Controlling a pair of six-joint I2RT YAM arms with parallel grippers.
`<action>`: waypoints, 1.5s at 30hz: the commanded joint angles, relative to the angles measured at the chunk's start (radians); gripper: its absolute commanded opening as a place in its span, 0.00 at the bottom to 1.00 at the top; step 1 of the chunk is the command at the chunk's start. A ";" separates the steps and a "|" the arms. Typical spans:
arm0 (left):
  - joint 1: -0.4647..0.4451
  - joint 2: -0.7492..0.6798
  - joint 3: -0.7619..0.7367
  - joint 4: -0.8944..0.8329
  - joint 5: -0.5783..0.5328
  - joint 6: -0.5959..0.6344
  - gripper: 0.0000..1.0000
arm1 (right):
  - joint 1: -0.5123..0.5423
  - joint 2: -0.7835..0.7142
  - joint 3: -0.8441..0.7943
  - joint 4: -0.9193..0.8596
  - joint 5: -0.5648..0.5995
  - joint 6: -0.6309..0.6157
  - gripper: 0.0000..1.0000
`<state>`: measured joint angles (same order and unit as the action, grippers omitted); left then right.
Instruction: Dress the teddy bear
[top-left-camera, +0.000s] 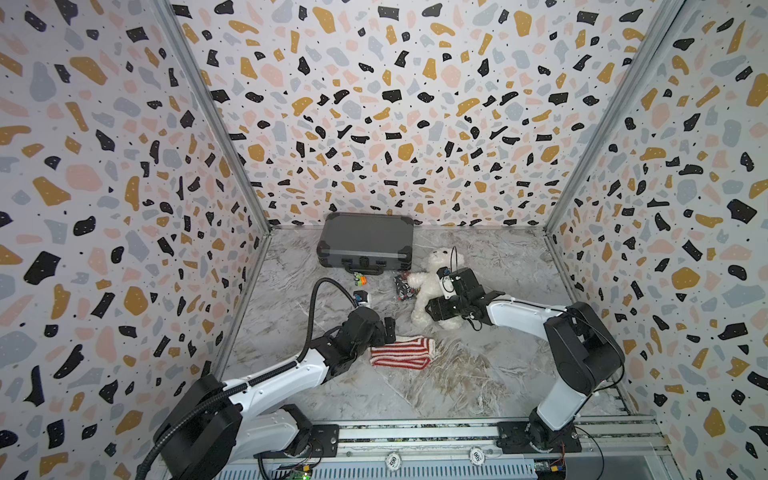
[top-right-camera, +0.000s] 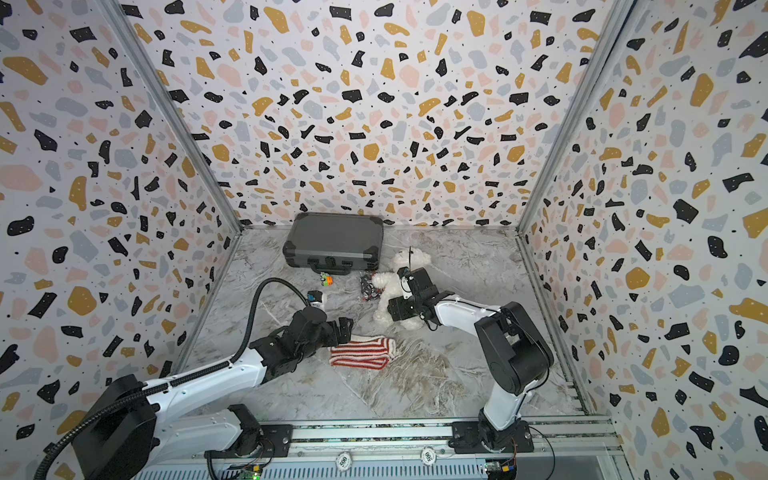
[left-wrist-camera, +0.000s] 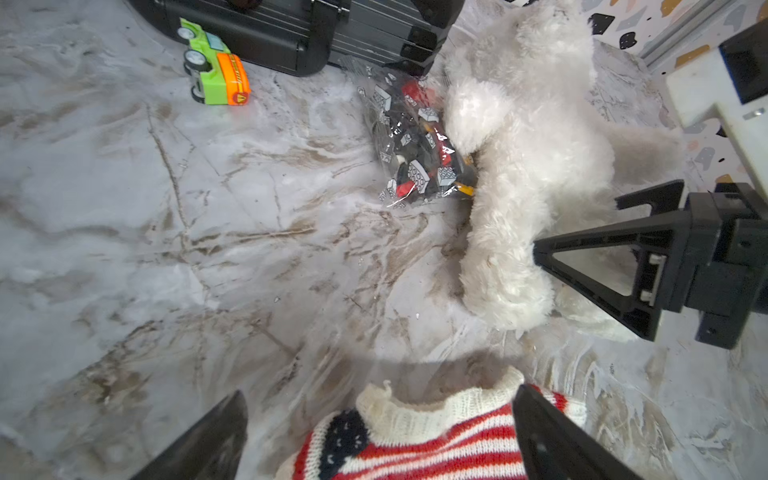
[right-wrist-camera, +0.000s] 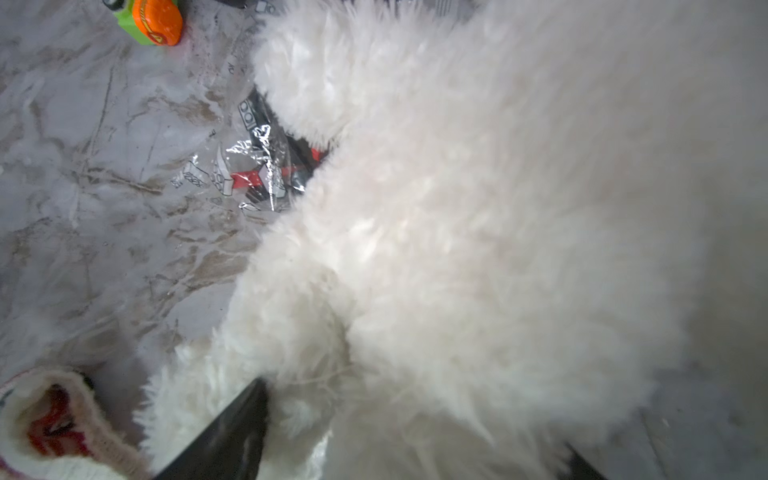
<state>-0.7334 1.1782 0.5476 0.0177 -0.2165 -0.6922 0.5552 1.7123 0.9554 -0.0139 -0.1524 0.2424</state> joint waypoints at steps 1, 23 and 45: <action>0.008 -0.023 -0.011 0.035 0.019 0.010 1.00 | 0.006 -0.029 0.002 -0.004 0.049 0.000 0.77; 0.014 -0.069 0.028 0.002 0.065 0.062 1.00 | 0.006 -0.289 -0.200 0.055 0.158 0.088 0.15; 0.037 -0.229 0.190 -0.126 0.099 0.061 0.99 | 0.367 -0.827 -0.402 -0.035 0.243 0.248 0.00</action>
<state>-0.7071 0.9649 0.6914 -0.0673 -0.1135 -0.6487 0.8555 0.9180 0.5648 -0.0391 0.0330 0.4385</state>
